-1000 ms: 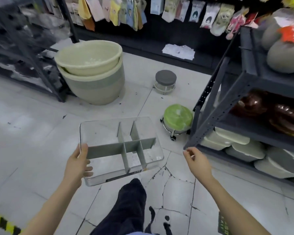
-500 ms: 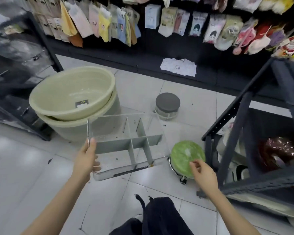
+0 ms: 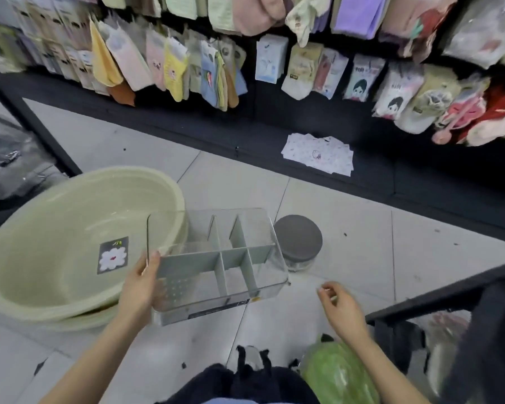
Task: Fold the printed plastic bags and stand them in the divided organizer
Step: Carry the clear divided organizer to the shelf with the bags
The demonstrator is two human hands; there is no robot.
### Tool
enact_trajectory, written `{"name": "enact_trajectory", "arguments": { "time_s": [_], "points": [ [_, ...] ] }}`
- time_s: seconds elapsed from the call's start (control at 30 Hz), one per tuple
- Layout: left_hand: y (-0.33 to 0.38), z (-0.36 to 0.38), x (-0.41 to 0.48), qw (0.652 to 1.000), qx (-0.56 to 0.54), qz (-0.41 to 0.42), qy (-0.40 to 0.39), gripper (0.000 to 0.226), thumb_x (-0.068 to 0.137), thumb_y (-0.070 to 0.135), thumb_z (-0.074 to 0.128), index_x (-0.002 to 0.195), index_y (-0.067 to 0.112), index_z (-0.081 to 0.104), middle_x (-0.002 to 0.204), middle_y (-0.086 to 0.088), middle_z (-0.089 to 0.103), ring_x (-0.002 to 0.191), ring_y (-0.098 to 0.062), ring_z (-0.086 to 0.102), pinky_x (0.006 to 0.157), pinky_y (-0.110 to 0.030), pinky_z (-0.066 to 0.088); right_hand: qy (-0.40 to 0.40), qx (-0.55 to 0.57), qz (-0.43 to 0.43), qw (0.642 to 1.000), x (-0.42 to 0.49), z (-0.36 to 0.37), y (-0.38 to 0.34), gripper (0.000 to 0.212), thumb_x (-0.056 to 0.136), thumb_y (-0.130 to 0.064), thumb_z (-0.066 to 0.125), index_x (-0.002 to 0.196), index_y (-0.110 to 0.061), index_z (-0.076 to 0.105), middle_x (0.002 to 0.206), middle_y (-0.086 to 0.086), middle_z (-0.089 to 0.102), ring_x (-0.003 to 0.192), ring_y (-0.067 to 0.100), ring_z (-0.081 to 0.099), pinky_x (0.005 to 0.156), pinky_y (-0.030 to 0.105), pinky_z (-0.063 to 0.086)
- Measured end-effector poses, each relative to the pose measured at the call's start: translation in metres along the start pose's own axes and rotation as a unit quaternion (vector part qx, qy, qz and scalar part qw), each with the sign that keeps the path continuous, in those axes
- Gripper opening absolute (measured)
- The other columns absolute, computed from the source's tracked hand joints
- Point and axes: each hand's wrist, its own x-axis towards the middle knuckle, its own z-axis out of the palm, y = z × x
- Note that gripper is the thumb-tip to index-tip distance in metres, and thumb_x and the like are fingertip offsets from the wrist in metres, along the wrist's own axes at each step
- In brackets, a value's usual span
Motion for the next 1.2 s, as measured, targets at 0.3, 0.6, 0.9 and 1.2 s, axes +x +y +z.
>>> {"name": "enact_trajectory", "arguments": {
  "time_s": [0.3, 0.6, 0.9, 1.2],
  "points": [
    [0.102, 0.057, 0.195, 0.999, -0.021, -0.045, 0.013, 0.060, 0.096, 0.055, 0.041, 0.144, 0.020, 0.040, 0.097, -0.023, 0.057, 0.073, -0.039, 0.059, 0.064, -0.042, 0.052, 0.020, -0.016, -0.033, 0.999, 0.232, -0.001, -0.114, 0.020, 0.095, -0.034, 0.055, 0.103, -0.017, 0.063, 0.084, -0.007, 0.063, 0.081, 0.017, 0.061, 0.072, 0.029, 0.046],
    [0.241, 0.155, 0.412, 0.999, 0.044, -0.001, -0.028, 0.059, 0.095, 0.056, 0.043, 0.146, 0.026, 0.038, 0.125, -0.020, 0.056, 0.067, -0.034, 0.060, 0.060, -0.037, 0.052, 0.035, -0.010, 0.038, 0.999, 0.422, 0.005, -0.190, 0.015, 0.096, -0.036, 0.051, 0.100, -0.023, 0.059, 0.087, -0.007, 0.063, 0.078, 0.014, 0.058, 0.069, 0.024, 0.037],
    [0.373, 0.294, 0.541, 0.992, 0.069, 0.017, -0.107, 0.056, 0.097, 0.054, 0.039, 0.145, 0.024, 0.040, 0.129, -0.021, 0.053, 0.067, -0.031, 0.059, 0.056, -0.033, 0.050, 0.073, -0.002, 0.095, 0.993, 0.581, -0.037, -0.223, 0.025, 0.096, -0.037, 0.051, 0.108, -0.017, 0.061, 0.089, -0.005, 0.062, 0.078, 0.017, 0.060, 0.071, 0.028, 0.041],
    [0.461, 0.447, 0.614, 0.990, 0.066, 0.021, -0.126, 0.055, 0.095, 0.059, 0.039, 0.143, 0.031, 0.042, 0.124, -0.016, 0.056, 0.080, -0.030, 0.062, 0.058, -0.034, 0.053, 0.077, 0.007, 0.096, 0.992, 0.763, -0.094, -0.216, 0.028, 0.096, -0.037, 0.051, 0.110, -0.015, 0.060, 0.091, -0.004, 0.063, 0.077, 0.017, 0.059, 0.068, 0.027, 0.039]
  ]
}}
